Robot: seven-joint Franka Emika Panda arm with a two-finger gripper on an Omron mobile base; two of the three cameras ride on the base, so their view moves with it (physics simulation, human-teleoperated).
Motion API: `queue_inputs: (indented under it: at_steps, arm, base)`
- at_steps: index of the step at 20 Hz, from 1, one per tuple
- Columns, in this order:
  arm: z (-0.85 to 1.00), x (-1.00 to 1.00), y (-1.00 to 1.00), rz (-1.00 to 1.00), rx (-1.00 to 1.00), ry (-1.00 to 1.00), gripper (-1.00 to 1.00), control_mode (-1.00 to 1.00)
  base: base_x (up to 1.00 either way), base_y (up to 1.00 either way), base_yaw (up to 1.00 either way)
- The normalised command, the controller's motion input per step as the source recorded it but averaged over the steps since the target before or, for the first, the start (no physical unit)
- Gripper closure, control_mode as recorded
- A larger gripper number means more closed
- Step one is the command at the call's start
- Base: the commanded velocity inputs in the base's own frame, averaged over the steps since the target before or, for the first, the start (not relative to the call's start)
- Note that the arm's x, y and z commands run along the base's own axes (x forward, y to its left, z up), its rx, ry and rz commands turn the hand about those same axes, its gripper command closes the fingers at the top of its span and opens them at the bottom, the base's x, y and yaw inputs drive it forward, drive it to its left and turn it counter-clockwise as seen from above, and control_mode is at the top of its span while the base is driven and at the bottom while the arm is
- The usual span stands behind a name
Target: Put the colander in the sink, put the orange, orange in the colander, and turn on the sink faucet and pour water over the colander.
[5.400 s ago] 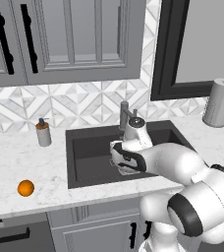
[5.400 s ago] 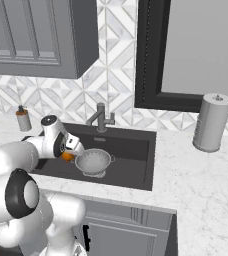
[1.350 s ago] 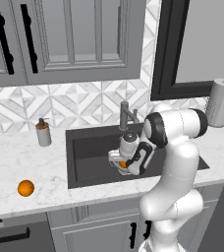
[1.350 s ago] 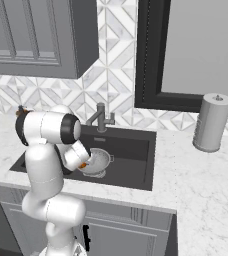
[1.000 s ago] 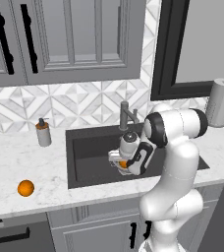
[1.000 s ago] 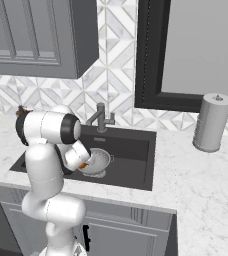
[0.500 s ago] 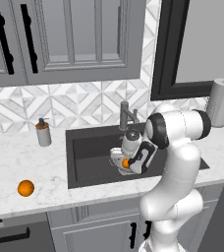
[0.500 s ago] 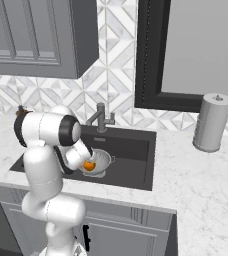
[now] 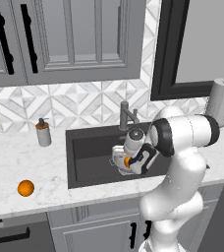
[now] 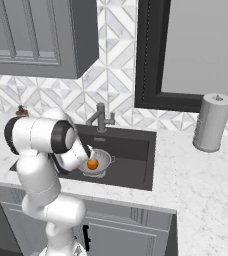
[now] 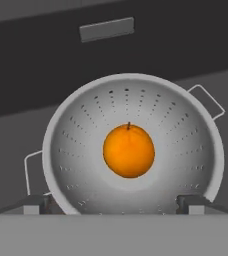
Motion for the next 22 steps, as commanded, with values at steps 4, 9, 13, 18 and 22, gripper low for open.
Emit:
queue_inputs:
  at_steps: [4, 9, 13, 18, 22]
  arm:
    - [0.68, -0.58, 0.0, -0.02, 0.0, 0.0, -1.0, -1.0]
    - [0.69, -0.72, 0.17, -0.04, -0.03, 0.0, -1.0, -1.0]
    - [1.0, -0.35, 0.07, -0.08, 0.0, 0.05, -1.0, -1.0]
    - [0.99, -0.26, 0.01, -0.07, 0.0, 0.1, -1.0, -1.0]
    - [0.69, -0.72, 0.1, -0.05, 0.0, 0.1, -1.0, -1.0]
  base:
    - [0.0, 0.0, 0.0]
    - [0.0, 0.0, 0.0]
    - [0.0, 0.0, 0.0]
    - [0.0, 0.0, 0.0]
    - [0.0, 0.0, 0.0]
